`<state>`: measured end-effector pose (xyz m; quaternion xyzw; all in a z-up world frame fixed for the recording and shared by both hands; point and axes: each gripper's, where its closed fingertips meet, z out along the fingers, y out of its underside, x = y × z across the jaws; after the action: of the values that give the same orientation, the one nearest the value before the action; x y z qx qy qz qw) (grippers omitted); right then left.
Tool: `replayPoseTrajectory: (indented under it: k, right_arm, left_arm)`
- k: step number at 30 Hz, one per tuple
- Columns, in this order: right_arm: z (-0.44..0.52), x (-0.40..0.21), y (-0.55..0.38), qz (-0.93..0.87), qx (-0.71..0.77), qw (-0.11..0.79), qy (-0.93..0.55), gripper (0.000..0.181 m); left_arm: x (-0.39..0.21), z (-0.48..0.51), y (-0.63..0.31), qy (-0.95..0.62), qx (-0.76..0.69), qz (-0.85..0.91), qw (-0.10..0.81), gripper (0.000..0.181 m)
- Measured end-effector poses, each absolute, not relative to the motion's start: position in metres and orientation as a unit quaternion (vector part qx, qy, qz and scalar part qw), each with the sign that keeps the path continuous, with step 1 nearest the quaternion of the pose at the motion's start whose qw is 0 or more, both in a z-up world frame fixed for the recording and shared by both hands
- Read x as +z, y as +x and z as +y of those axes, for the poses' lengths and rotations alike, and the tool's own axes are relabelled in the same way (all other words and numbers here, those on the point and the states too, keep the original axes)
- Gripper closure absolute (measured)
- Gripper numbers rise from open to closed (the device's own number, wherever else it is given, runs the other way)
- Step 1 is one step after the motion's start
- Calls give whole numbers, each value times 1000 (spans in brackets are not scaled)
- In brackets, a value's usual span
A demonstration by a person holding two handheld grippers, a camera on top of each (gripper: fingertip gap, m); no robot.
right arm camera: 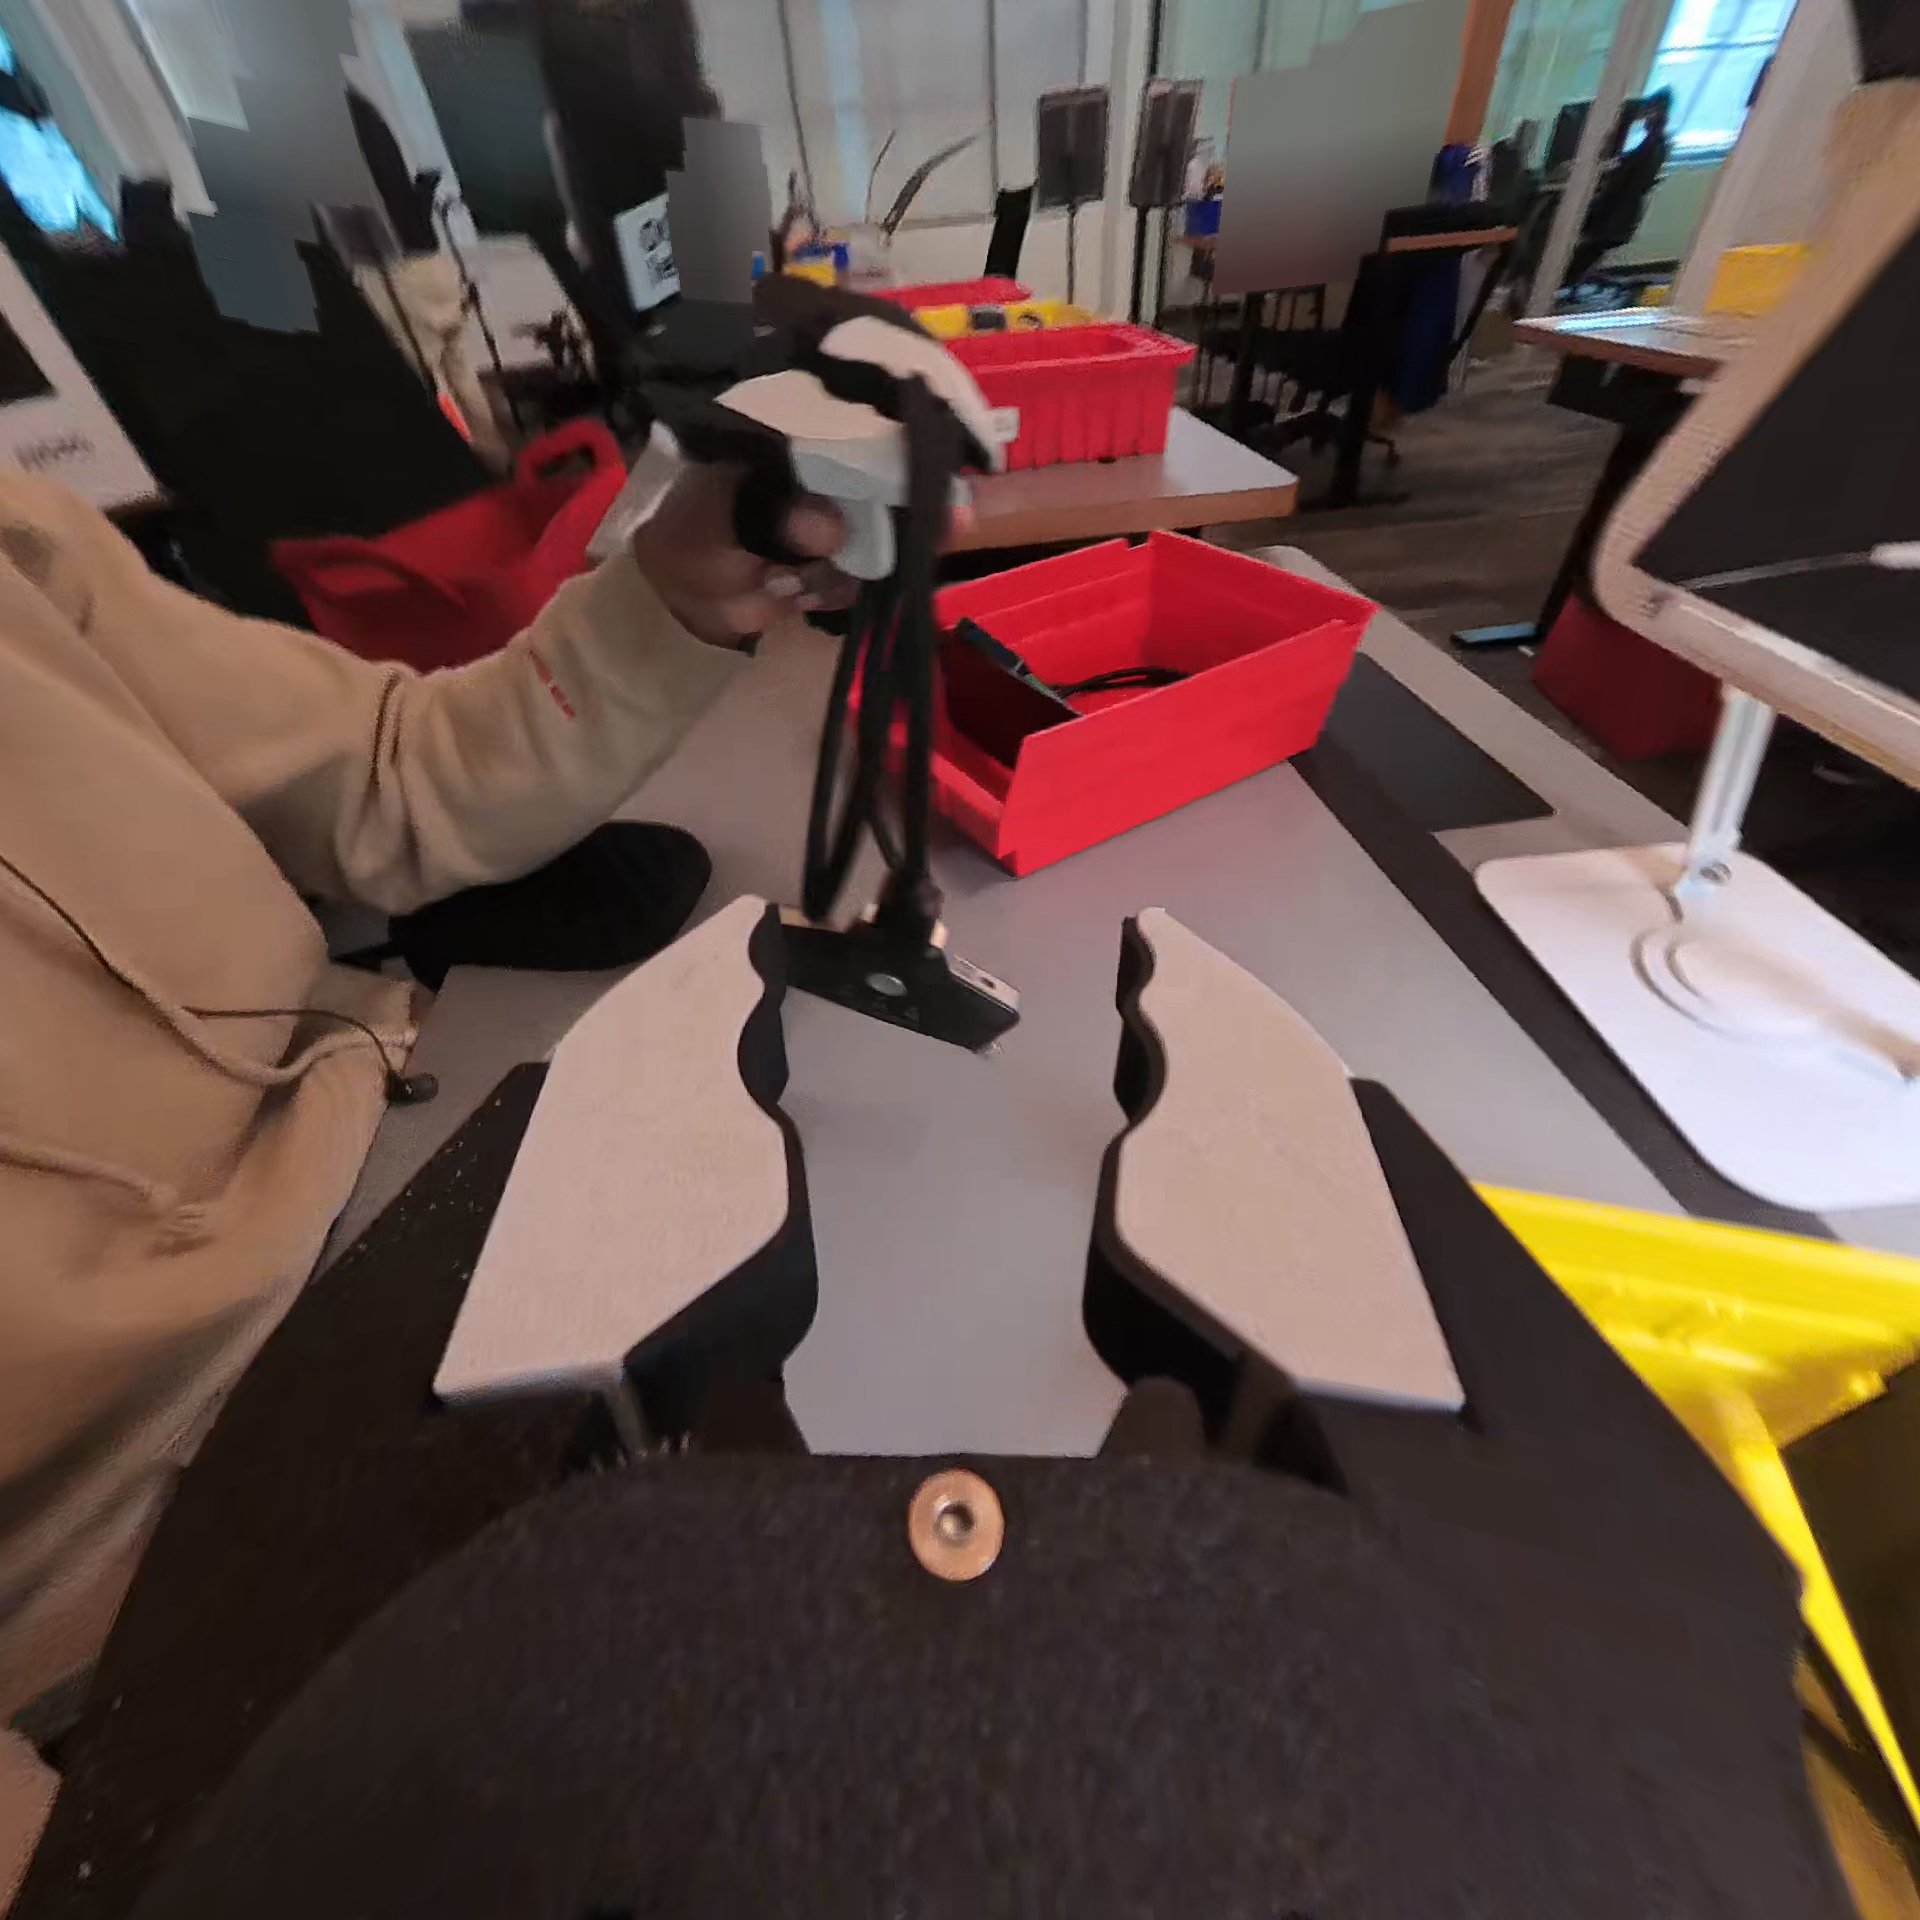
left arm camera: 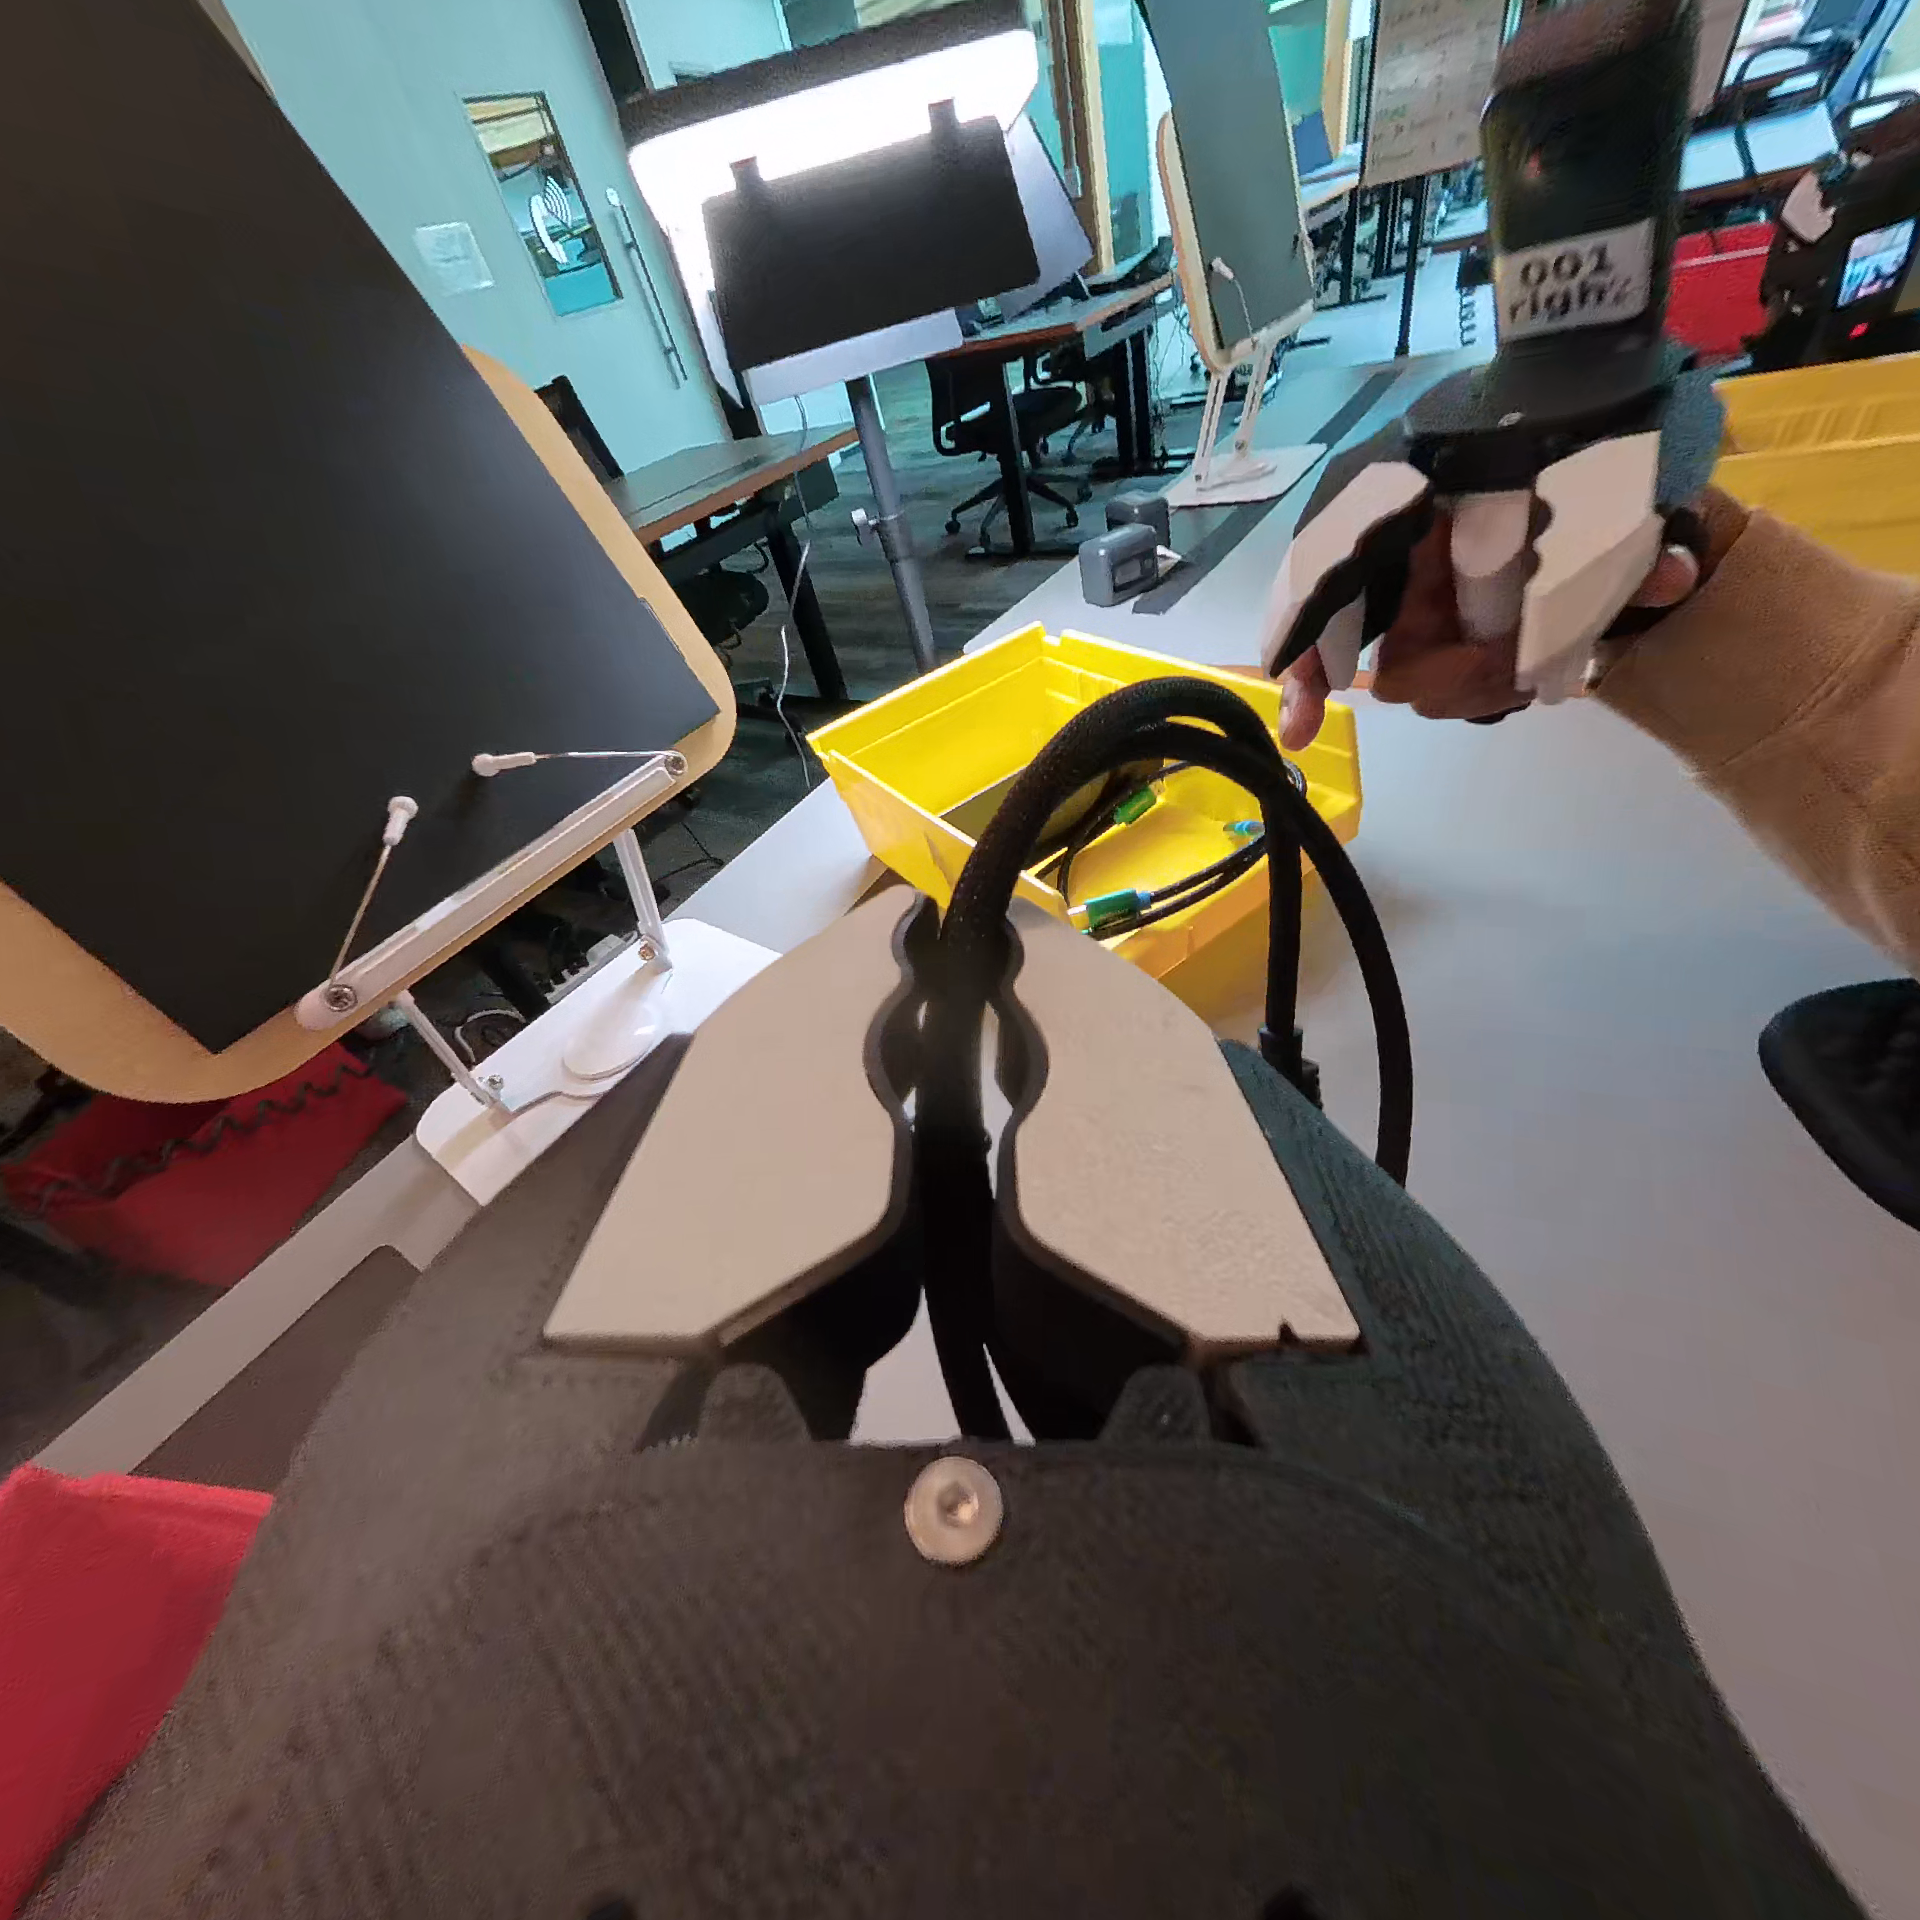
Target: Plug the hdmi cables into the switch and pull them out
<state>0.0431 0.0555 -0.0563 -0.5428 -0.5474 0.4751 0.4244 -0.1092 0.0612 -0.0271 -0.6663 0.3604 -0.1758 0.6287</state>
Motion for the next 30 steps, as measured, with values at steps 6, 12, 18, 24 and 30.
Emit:
replayPoseTrajectory:
  k: [6, 12, 18, 24, 30]
  right_arm:
    - [32, -80, -24, -609, 424, 387, -548, 125]
    - [46, -67, -32, -627, 324, 432, -561, 179]
    - [78, -7, -29, -667, 207, 428, -574, 179]
    - [127, 72, 8, -625, 136, 464, -613, 179]
    - [187, 102, 69, -559, 32, 492, -667, 180]
  left_arm:
    - [-32, 54, -90, -658, -178, 389, 620, 172]
    - [-38, 49, -93, -672, -216, 399, 586, 165]
    - [-13, 44, -118, -653, -271, 352, 613, 152]
    - [10, 35, -137, -631, -278, 328, 645, 153]
    - [9, 34, -136, -634, -285, 328, 640, 152]
